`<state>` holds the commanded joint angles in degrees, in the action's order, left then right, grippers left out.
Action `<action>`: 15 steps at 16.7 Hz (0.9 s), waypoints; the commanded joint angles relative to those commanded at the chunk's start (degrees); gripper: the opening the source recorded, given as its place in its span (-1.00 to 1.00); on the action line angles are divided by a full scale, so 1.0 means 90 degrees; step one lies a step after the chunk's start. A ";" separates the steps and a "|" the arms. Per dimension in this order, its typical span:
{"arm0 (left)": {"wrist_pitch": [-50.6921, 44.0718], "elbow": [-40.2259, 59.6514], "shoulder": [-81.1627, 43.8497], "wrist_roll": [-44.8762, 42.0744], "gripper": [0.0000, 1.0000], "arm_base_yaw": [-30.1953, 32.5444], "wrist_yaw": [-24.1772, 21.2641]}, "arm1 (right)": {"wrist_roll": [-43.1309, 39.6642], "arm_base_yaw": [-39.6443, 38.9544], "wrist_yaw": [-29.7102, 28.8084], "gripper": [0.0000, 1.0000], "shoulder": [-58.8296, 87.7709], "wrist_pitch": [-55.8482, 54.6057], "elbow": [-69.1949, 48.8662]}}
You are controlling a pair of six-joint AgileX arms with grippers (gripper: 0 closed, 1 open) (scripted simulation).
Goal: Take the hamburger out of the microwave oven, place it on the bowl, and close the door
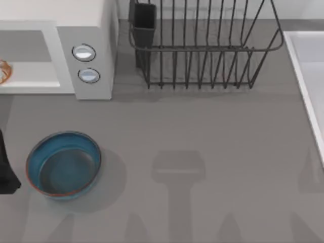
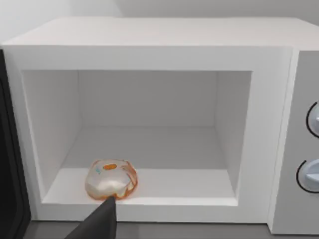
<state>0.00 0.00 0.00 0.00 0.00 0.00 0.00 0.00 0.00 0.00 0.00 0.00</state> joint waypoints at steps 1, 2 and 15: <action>0.0000 0.0000 0.0000 0.0000 1.00 0.0000 0.0000 | 0.0000 0.0000 0.0000 1.00 0.0000 0.0000 0.0000; 0.0000 0.0000 0.0000 0.0000 1.00 0.0000 0.0000 | 0.0000 0.0000 0.0000 1.00 0.0000 0.0000 0.0000; 0.1735 0.1468 -0.3755 -0.0159 1.00 -0.0364 -0.0407 | 0.0000 0.0000 0.0000 1.00 0.0000 0.0000 0.0000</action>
<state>15.61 13.21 -33.80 -1.43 -3.28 -3.66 0.00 0.00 0.00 0.00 0.00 0.00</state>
